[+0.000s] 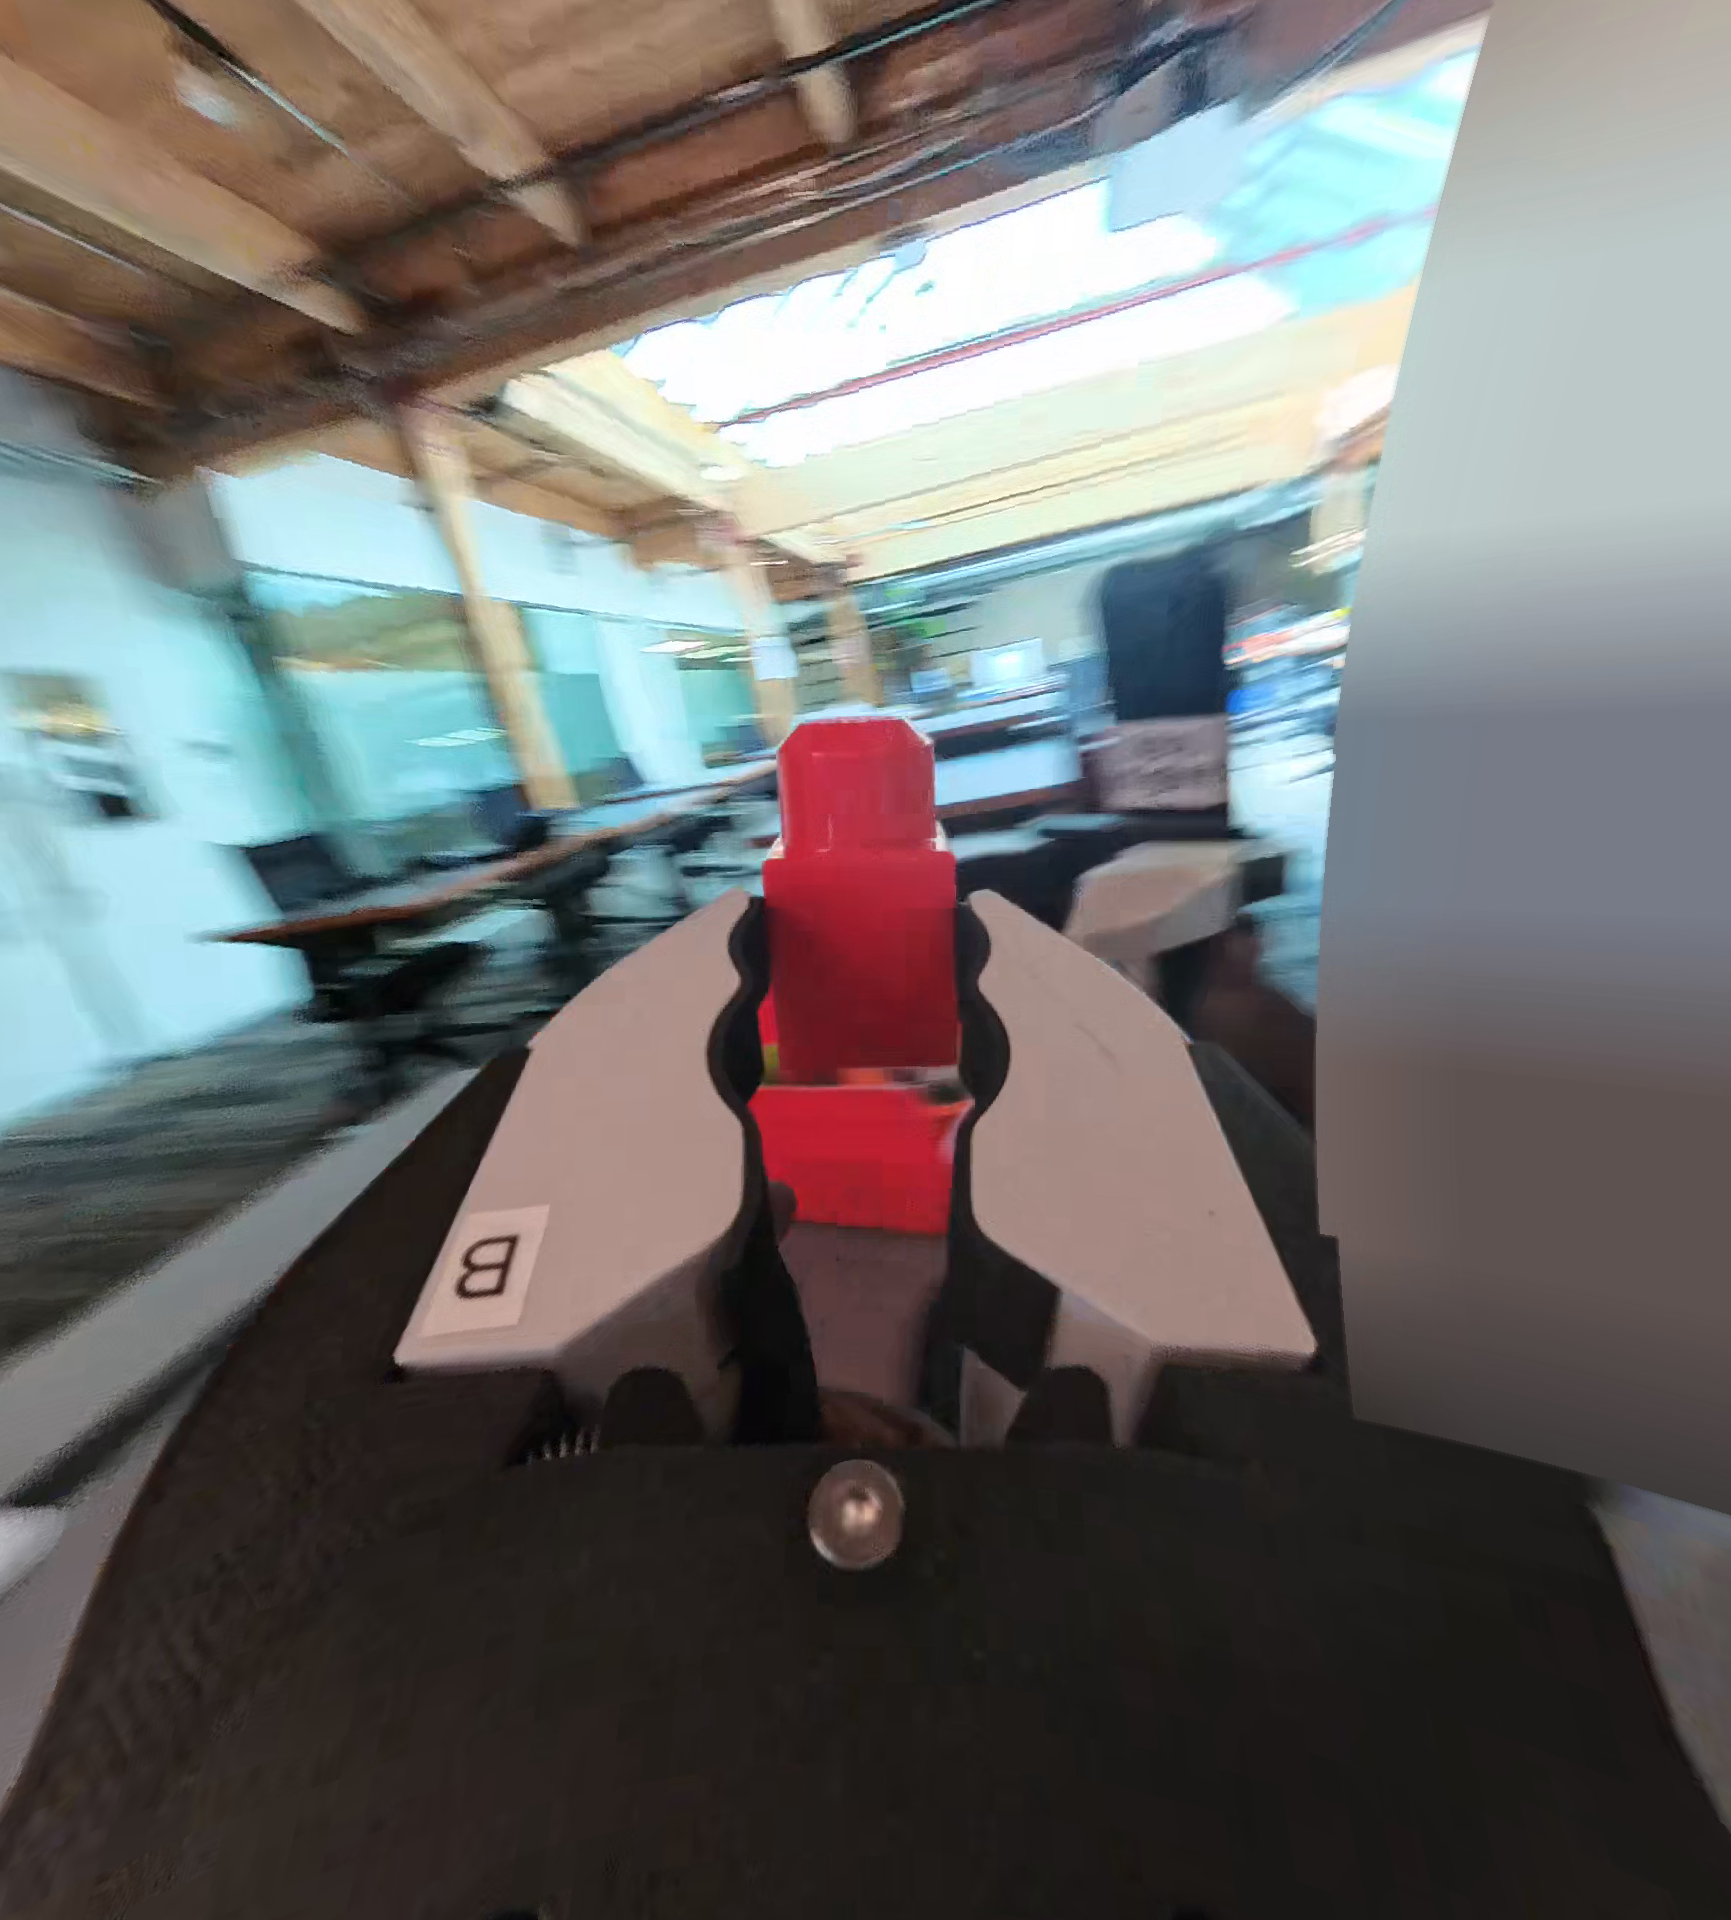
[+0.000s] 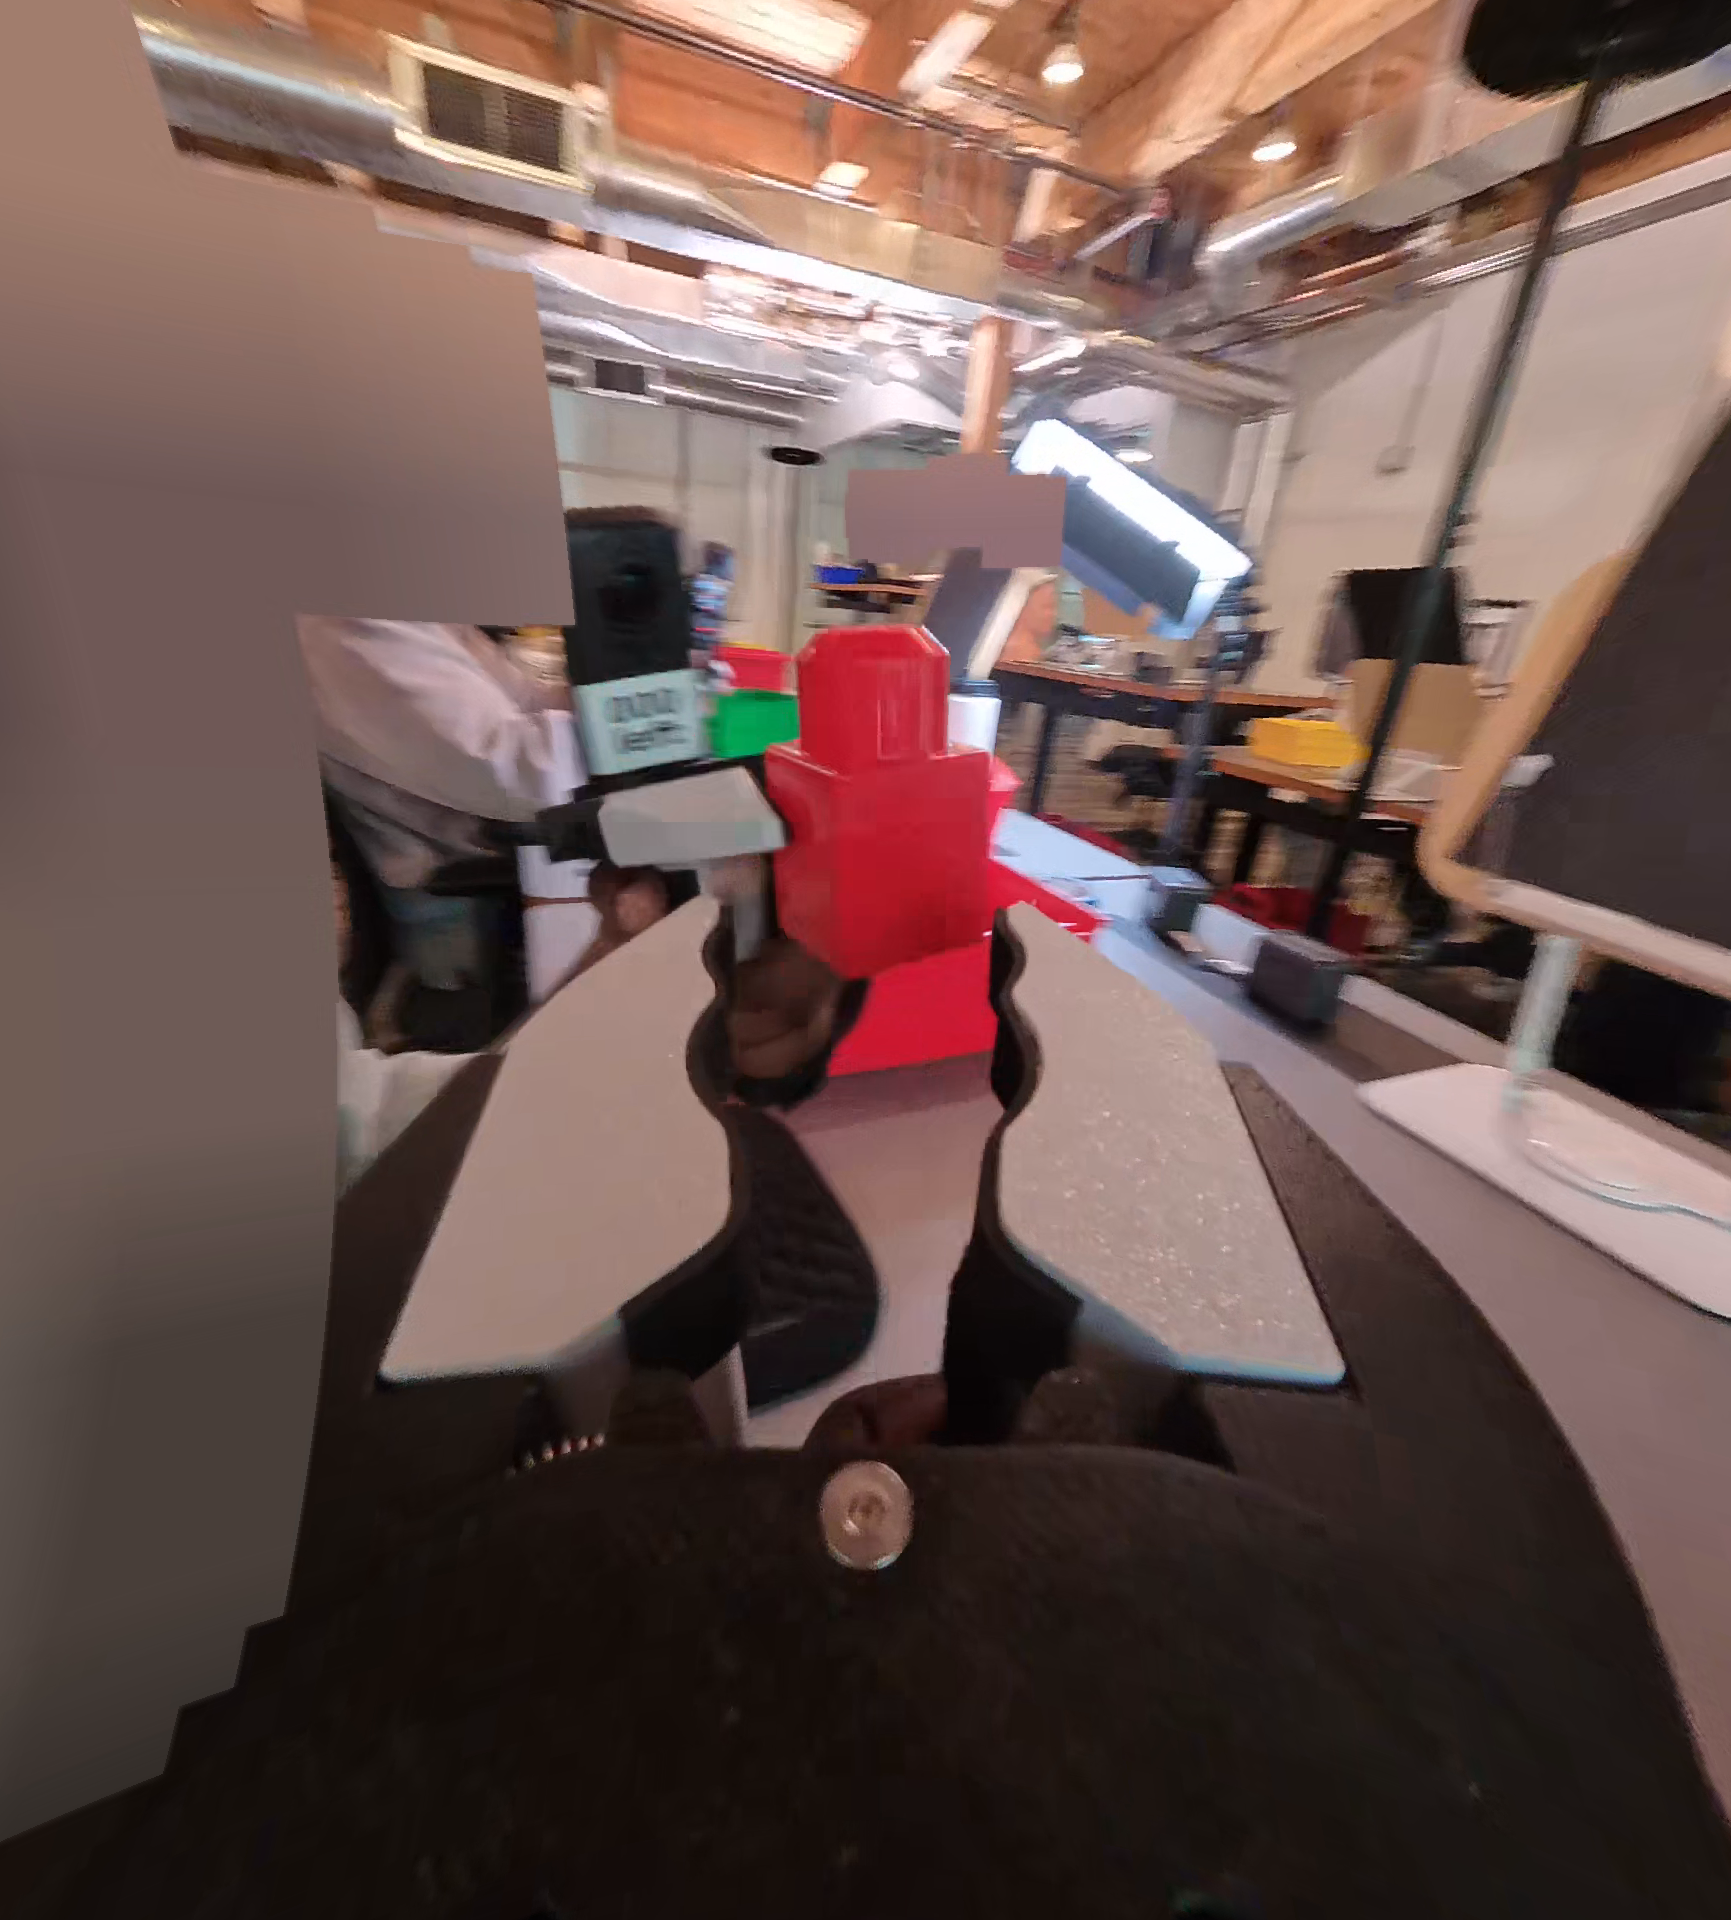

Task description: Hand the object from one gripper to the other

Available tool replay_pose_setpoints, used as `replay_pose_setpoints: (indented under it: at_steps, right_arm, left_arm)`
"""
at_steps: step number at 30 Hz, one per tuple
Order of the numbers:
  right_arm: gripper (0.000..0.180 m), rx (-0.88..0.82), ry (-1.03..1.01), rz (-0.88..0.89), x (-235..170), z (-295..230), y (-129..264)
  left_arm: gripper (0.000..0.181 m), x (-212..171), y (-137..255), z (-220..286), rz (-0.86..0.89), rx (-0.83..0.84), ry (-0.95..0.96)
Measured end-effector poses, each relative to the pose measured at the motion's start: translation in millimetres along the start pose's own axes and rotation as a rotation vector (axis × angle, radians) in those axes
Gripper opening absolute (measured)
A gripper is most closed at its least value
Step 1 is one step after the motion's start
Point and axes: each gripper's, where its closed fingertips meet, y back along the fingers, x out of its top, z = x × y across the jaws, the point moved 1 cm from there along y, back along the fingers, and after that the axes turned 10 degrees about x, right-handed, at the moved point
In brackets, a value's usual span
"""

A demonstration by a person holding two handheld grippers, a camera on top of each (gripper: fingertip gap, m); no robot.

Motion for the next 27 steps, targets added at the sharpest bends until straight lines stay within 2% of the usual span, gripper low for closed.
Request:
replay_pose_setpoints:
  at_steps: [1,4,6,11,14,15,16,18,20,22,25,27]
  right_arm:
    - [0.048,-0.073,0.036,-0.006,4.0,6.8,4.2]
    - [0.049,-0.264,0.128,-0.015,14.3,18.7,13.1]
    - [0.049,-0.339,0.156,-0.026,14.2,21.8,12.8]
    - [0.049,-0.308,0.108,-0.046,2.7,18.5,2.7]
    - [0.049,-0.32,0.106,-0.095,-7.6,22.5,-1.0]
    - [0.047,-0.32,0.113,-0.108,-10.5,23.2,-2.2]
    - [0.036,-0.314,0.124,-0.105,-11.1,22.7,-2.7]
    - [0.036,-0.304,0.138,-0.12,-11.1,22.3,-1.3]
    - [0.036,-0.249,0.149,-0.179,-13.1,18.6,2.2]
    - [0.036,-0.126,0.117,-0.237,-17.6,8.3,6.1]
    - [0.035,0.024,0.029,-0.273,-21.7,-3.6,14.6]
    - [0.035,0.084,-0.014,-0.282,-23.4,-8.0,18.2]
  left_arm:
    - [0.034,-1.4,-0.4,-12.6,0.003,0.124,-0.138]
    - [0.034,-2.9,-0.1,-28.6,0.002,0.402,-0.617]
    - [0.034,-6.6,-4.3,-20.5,0.005,0.463,-0.838]
    - [0.034,-21.3,-13.9,-6.4,-0.032,0.448,-1.004]
    - [0.034,-24.8,-15.4,-0.8,-0.026,0.402,-0.934]
    - [0.034,-26.0,-16.2,1.6,-0.025,0.379,-0.898]
    - [0.034,-27.1,-16.5,1.8,-0.029,0.369,-0.87]
    - [0.034,-29.1,-16.1,3.6,-0.04,0.318,-0.817]
    - [0.043,-35.9,-14.5,5.8,-0.109,0.212,-0.666]
    - [0.053,-44.8,-8.7,13.3,-0.19,0.034,-0.456]
    - [0.053,-50.5,2.1,27.1,-0.235,-0.2,-0.179]
    - [0.052,-57.7,4.2,33.0,-0.256,-0.267,-0.142]
